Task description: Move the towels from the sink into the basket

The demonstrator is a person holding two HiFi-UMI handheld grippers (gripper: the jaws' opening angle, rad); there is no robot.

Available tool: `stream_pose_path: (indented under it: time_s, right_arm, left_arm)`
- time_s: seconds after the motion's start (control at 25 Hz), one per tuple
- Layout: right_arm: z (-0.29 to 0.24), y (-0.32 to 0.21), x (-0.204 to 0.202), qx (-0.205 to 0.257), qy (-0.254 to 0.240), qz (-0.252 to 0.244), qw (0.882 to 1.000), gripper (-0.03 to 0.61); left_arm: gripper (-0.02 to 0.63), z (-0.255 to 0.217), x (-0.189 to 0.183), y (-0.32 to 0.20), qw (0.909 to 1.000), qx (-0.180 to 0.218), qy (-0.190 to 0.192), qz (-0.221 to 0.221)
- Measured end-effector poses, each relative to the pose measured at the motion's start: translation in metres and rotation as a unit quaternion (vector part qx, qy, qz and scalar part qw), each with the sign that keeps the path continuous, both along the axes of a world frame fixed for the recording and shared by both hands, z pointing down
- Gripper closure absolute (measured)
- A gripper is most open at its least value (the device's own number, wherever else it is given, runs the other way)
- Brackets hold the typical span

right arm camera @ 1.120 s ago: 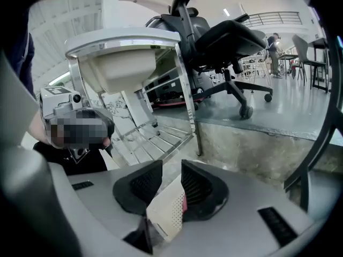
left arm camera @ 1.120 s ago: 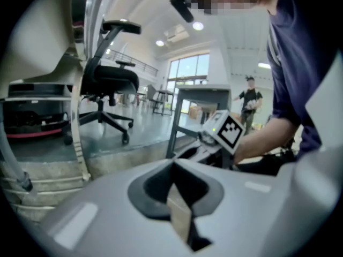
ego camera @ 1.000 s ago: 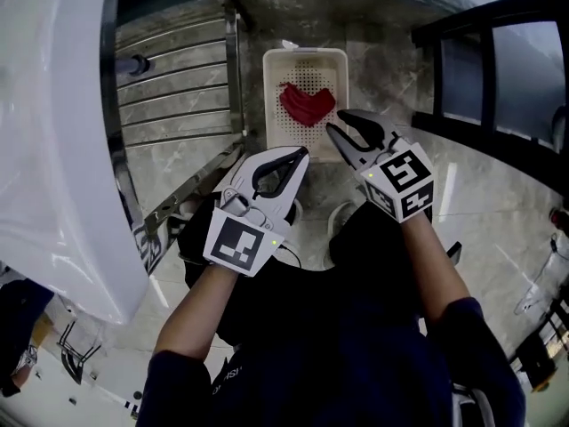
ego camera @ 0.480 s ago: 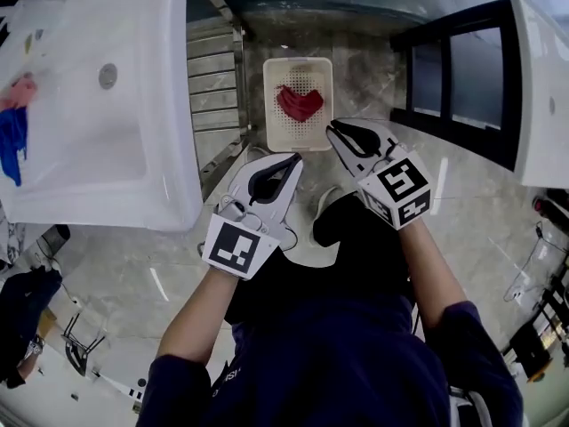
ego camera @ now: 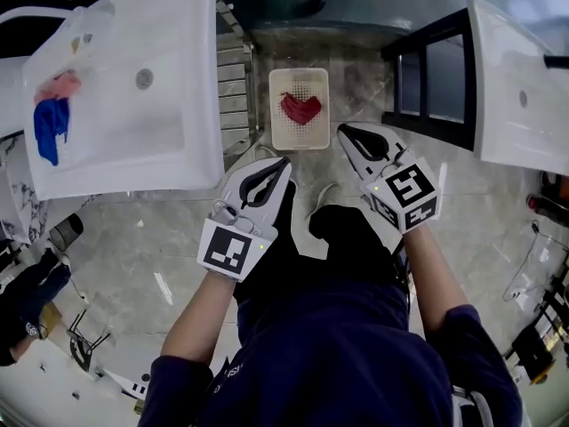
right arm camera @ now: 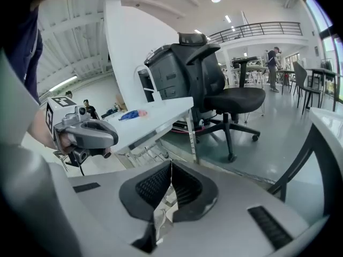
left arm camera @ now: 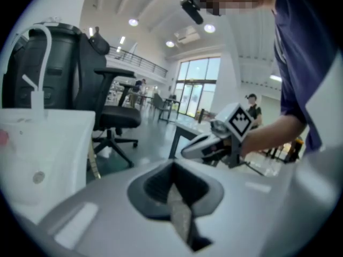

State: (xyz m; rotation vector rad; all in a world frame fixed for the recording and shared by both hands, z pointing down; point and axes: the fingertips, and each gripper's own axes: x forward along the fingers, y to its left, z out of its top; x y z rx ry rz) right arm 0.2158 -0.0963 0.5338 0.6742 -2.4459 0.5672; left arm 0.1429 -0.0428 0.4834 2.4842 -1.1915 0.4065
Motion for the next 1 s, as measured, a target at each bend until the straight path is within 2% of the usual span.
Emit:
stream_pose_path:
  time_s: [0.2,0.6,0.8,0.92,1.0]
  right_arm:
    - [-0.043,0.01,0.012,0.015,-0.004,-0.001,1.0,0.569]
    - [-0.144,0.063,0.043,0.073,-0.041,-0.028,0.996,0.571]
    - [-0.173,0.086,0.044,0.085,-0.052,-0.044,0.994,0.571]
    - [-0.188,0.096,0.042,0.088,-0.063,-0.044,0.993,0.571]
    - [-0.195,0.102,0.038,0.087,-0.069,-0.046,0.993,0.571]
  left_arm:
    - [0.614,-0.042,-0.003,0.012,0.9997,0.007,-0.003,-0.025]
    - [0.612,-0.131,0.01,0.064,0.9951,0.066,-0.043,-0.06]
    - [0.614,-0.161,0.008,0.09,0.992,0.084,-0.059,-0.073]
    - [0.613,-0.174,0.003,0.1,0.991,0.082,-0.073,-0.076]
    - [0.612,-0.183,-0.003,0.105,0.99,0.094,-0.067,-0.081]
